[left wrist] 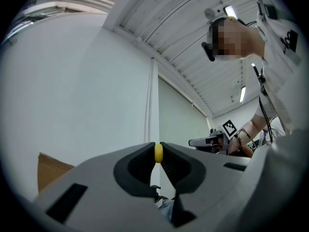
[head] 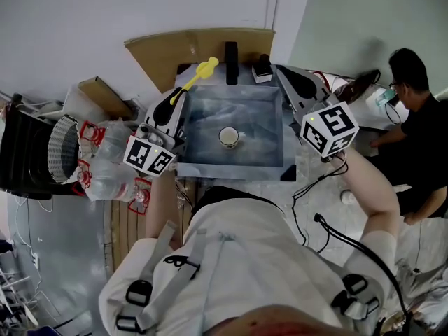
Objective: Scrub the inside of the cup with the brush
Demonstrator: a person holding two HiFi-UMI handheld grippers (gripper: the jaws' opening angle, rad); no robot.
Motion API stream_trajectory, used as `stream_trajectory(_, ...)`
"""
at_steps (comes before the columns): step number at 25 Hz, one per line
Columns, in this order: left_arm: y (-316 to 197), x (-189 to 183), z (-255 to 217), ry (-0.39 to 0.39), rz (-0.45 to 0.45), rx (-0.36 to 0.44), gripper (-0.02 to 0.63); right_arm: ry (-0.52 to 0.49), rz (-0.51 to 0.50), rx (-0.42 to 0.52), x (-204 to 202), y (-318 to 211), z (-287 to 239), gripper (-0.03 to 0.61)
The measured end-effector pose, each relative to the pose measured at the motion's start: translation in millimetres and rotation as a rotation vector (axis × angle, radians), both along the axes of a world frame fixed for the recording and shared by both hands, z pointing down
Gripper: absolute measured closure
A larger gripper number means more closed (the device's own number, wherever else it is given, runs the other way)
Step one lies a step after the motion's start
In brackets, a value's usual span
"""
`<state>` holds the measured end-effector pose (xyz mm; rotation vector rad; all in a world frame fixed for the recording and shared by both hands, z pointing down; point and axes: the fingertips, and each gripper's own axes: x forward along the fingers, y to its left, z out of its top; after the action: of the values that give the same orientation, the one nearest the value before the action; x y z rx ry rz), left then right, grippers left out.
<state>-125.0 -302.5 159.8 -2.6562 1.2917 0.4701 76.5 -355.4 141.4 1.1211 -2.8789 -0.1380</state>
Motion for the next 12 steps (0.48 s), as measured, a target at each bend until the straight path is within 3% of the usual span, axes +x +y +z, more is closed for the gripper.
stream_trajectory(12, -1.7, 1.6, 1.0, -0.005, 0.001, -0.005, 0.578, 0.006, -0.033, -0.009, -5.1, 5.6, -0.9, 0.563)
